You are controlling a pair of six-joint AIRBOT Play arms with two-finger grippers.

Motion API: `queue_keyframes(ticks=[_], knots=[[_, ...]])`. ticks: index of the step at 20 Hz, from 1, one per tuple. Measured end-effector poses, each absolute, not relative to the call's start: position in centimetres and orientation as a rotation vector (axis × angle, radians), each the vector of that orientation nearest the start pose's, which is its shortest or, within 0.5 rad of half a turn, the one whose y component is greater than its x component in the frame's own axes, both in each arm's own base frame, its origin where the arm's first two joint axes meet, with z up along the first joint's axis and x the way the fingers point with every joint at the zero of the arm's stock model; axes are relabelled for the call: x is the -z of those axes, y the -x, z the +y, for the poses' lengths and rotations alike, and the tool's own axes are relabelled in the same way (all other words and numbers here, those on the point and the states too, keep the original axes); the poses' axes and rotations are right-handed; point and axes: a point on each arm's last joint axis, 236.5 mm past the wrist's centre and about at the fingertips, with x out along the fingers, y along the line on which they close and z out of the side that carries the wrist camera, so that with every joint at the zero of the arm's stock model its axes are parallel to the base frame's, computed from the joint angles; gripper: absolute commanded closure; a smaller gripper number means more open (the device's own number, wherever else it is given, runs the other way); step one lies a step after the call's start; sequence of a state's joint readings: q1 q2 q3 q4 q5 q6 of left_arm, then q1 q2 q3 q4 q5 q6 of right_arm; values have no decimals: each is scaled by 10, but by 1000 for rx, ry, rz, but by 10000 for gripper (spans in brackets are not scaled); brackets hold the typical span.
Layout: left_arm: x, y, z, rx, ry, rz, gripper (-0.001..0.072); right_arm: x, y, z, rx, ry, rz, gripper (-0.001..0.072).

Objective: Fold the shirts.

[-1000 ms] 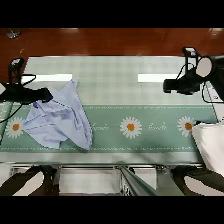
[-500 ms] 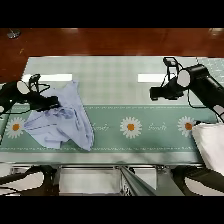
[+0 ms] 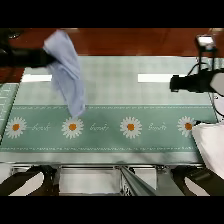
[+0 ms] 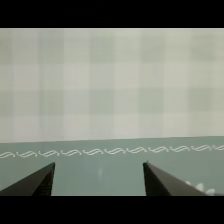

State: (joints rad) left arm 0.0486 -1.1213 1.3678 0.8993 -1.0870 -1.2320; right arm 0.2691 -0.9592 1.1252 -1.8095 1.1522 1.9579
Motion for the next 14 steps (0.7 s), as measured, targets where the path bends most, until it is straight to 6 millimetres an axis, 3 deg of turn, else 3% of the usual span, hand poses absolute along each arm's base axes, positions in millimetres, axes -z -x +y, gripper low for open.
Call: queue_keyframes(ticks=[2, 4, 7, 9, 10, 12, 14], knots=[[-281, -399, -135, 595, 218, 542, 677, -153, -339, 33, 109, -57, 862, 89], [-328, -376, -165, 691, 196, 440, 677, -181, -320, 24, 118, -92, 791, 89], [-354, -347, -216, 835, 190, 378, 676, -213, -291, 13, 128, -142, 703, 89], [-342, -333, -256, 926, 205, 397, 676, -224, -274, 6, 138, -163, 675, 89], [-325, -326, -277, 964, 216, 428, 676, -225, -267, 4, 144, -171, 675, 89], [-278, -315, -313, 1003, 252, 516, 675, -222, -258, 0, 157, -178, 686, 89], [-216, -307, -332, 991, 279, 639, 675, -208, -254, -1, 169, -178, 720, 89]])
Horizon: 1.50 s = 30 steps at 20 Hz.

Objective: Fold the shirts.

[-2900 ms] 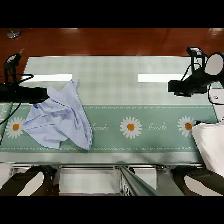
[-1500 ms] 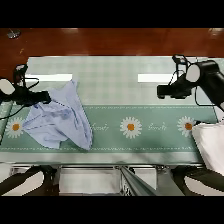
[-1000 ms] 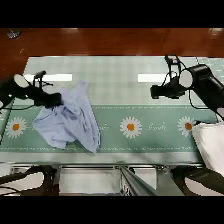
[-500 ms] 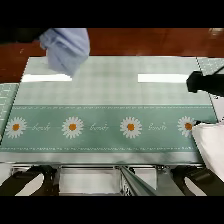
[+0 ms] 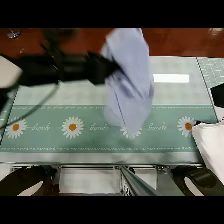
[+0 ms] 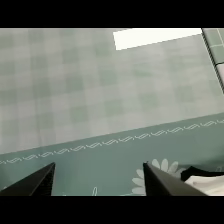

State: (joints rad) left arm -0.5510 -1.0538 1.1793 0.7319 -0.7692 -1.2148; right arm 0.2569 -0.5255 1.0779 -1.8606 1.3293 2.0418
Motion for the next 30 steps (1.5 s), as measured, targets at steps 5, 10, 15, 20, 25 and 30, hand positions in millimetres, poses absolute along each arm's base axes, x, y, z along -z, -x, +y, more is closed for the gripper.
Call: queue_keyframes(ticks=[5, 10, 15, 20, 25, 30], knots=[[-63, -278, -317, 865, 294, 950, 472, -148, -259, 5, 189, -157, 864, 89], [-26, -287, -273, 756, 321, 1067, 9, -133, -288, 34, 100, -208, 868, 89], [-58, -343, -176, 554, 454, 1063, 10, -145, -279, -71, 429, -166, 838, 89], [-21, -283, -214, 757, 609, 1319, 10, -43, -244, -53, 342, -444, 1060, 89], [10, -260, -279, 893, 636, 1452, 10, 2, -239, 13, 119, -597, 1133, 89], [26, -286, -306, 875, 659, 1437, 28, 26, -218, 61, -16, -573, 1246, 89]])
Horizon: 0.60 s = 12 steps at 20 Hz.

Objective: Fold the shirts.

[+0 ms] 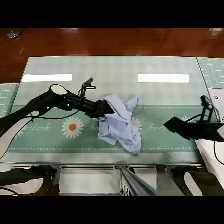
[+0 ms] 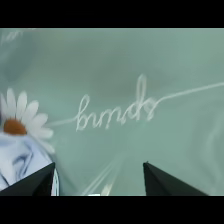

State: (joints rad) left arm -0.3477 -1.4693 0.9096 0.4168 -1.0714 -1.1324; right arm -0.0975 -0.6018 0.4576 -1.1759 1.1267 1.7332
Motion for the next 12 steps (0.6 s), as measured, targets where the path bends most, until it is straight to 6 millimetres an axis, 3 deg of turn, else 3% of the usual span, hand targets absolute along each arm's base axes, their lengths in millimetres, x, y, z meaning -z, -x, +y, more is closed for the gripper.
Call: queue_keyframes(ticks=[1, 2, 3, 6, 12], knots=[[28, -291, -309, 872, 666, 1437, 231, 32, -210, 73, -44, -571, 1277, 89], [31, -295, -311, 868, 668, 1439, 568, 37, -204, 85, -76, -564, 1304, 89], [34, -299, -313, 867, 669, 1443, 676, 41, -197, 95, -101, -558, 1326, 89], [32, -308, -319, 886, 667, 1436, 676, 53, -180, 123, -165, -531, 1390, 89], [1, -327, -316, 973, 657, 1390, 676, 76, -149, 178, -287, -519, 1559, 89]])
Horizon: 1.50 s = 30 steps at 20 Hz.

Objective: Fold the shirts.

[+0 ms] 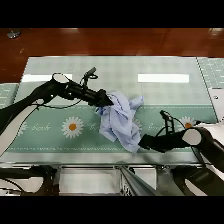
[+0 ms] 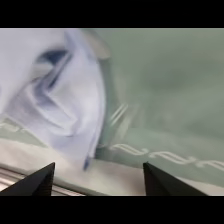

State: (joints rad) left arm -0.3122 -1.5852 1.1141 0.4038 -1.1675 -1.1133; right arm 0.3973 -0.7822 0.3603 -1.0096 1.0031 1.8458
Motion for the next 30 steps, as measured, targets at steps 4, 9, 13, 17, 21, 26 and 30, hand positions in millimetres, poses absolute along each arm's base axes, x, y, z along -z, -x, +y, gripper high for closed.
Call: queue_keyframes(ticks=[4, 9, 13, 17, 21, 26, 30], knots=[[-12, -331, -311, 1007, 656, 1378, 676, 87, -143, 215, -374, -571, 1605, 89], [-17, -331, -310, 1023, 655, 1379, 676, 98, -146, 251, -437, -632, 1618, 696], [-30, -335, -302, 1059, 642, 1352, 677, 79, -180, 267, -513, -618, 1536, 696], [-99, -368, -268, 1096, 602, 1170, 677, -16, -285, 234, -518, -590, 1239, 696], [-199, -400, -234, 1066, 527, 906, 677, -175, -366, 174, -478, -514, 860, 696], [-273, -383, -206, 989, 304, 760, 677, -318, -350, 145, -483, -348, 593, 696], [-324, -345, -188, 917, 166, 641, 676, -380, -303, 128, -469, -264, 448, 696]])
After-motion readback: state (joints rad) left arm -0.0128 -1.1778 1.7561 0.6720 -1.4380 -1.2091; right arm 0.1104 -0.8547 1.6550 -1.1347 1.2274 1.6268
